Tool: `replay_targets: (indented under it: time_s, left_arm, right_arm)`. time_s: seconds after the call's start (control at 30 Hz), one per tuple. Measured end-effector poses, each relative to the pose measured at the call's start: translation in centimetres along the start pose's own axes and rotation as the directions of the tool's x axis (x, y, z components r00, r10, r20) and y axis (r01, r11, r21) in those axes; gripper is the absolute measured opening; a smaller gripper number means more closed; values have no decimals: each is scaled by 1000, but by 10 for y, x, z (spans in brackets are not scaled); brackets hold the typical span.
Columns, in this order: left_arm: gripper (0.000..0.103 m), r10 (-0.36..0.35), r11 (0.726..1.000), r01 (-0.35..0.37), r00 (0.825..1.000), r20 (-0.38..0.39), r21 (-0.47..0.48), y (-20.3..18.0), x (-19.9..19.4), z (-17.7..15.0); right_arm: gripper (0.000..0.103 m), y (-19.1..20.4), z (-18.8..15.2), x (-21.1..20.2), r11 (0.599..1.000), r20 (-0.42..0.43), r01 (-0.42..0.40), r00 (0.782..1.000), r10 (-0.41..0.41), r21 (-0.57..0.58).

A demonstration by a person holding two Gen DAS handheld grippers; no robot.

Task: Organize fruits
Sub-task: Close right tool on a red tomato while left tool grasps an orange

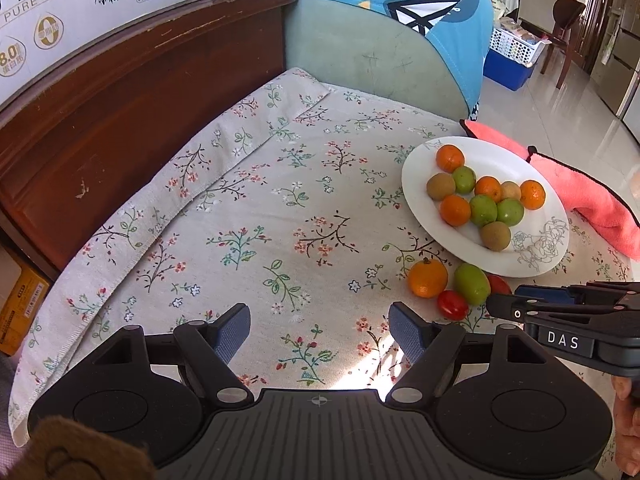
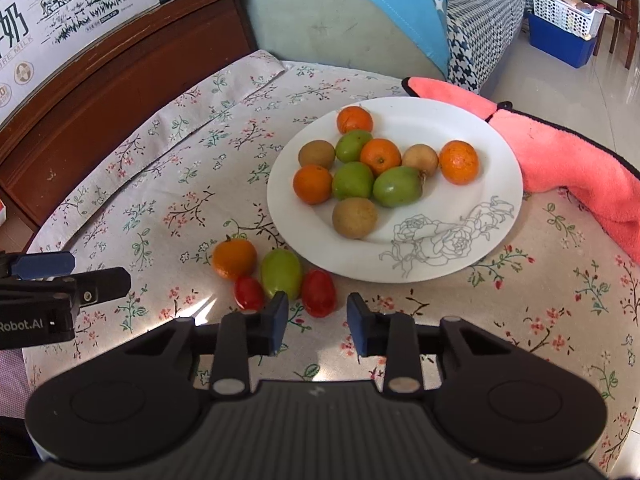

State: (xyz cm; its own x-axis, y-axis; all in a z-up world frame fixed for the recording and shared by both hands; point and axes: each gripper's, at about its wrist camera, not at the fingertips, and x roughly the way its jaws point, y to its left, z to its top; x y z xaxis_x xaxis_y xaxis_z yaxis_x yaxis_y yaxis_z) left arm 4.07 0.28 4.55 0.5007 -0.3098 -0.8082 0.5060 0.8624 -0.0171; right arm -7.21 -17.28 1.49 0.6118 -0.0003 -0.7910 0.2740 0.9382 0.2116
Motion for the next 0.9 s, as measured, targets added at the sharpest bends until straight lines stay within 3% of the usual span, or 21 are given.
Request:
replay_targets:
  time_s: [0.23, 0.57, 0.9]
  left_arm:
    - [77, -17, 1000, 17, 1000, 3, -8, -4, 7, 2]
    - [77, -70, 998, 69, 997, 45, 10, -17, 18, 2]
    - [74, -120, 991, 123, 990, 67, -43, -33, 35, 7]
  right_arm:
    - [20, 4, 0, 8, 1000, -7, 4, 1000, -4, -20]
    - [19, -2, -3, 0, 1000, -25, -15, 1000, 14, -15]
    - [19, -13, -8, -10, 1000, -42, -16, 999, 16, -3]
